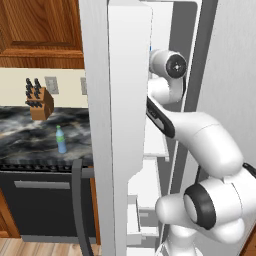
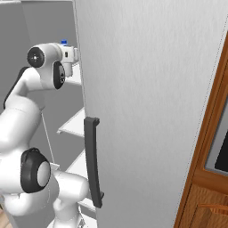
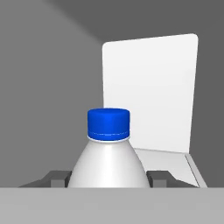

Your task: Take the bottled waters from the counter and place them in the freezer to freeze. Close the freezer door after placing the bottles.

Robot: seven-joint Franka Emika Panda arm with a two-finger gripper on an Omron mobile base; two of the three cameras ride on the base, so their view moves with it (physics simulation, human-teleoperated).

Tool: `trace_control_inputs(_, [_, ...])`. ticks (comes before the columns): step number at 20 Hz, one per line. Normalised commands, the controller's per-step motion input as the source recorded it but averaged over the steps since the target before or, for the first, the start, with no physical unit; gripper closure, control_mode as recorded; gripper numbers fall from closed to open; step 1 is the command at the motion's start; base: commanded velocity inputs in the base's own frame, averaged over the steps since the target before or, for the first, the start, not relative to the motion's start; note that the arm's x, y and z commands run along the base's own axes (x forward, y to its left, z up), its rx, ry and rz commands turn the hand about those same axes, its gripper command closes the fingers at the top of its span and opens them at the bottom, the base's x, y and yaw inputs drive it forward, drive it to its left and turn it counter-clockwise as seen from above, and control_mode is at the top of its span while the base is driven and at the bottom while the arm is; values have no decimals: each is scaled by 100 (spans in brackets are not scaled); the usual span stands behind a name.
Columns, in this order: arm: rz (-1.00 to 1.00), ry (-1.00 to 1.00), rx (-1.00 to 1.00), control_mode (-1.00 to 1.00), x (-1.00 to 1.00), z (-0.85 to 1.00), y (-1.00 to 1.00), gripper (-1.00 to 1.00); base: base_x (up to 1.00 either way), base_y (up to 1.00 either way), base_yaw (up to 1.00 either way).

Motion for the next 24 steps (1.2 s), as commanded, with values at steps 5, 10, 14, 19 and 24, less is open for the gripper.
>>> trace_control_inputs(5, [0, -1, 0, -100, 22, -1, -9, 100, 0, 0, 0])
trace_control_inputs(10, [0, 0, 0, -100, 24, -1, -6, 100, 0, 0, 0])
trace_control_inputs(14, [0, 0, 0, -100, 23, -2, 0, 100, 0, 0, 0])
trace_control_inputs(19, [0, 2, -2, -100, 19, -15, 0, 100, 0, 0, 0])
trace_control_inputs(24, [0, 2, -3, -100, 11, -27, 0, 100, 0, 0, 0])
